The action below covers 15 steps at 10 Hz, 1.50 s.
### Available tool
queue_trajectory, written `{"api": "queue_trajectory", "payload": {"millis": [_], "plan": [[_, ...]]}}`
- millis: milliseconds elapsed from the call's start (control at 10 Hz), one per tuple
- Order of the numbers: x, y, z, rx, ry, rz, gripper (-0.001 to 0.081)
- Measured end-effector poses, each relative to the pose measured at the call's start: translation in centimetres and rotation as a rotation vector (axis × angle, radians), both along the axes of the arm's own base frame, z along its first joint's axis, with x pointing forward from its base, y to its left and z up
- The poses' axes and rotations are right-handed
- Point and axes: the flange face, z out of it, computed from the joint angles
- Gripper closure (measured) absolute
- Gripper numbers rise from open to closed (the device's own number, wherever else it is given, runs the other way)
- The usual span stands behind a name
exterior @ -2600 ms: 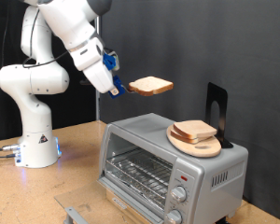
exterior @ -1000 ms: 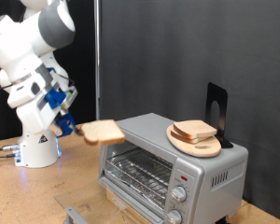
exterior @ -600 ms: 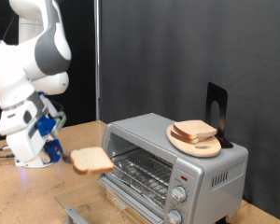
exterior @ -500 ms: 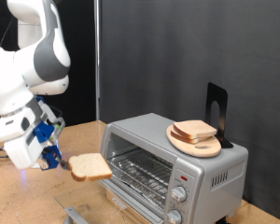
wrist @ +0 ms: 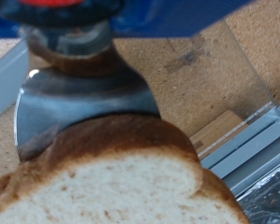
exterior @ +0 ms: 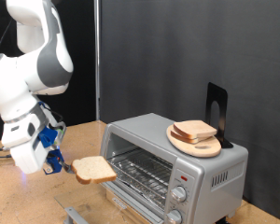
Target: Make a piece of toast with the oven
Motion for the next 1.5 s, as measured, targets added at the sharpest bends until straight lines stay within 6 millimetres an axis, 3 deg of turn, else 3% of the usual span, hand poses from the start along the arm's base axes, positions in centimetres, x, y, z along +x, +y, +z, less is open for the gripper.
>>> {"api": "queue_trajectory", "payload": {"millis": [600,1500], "plan": [[4.8,4.3,0.4,-0.019,-0.015,0.144,0.032],[6.4,13.8,-0.5,-0.099,-0.035,0.243,0.032]]}}
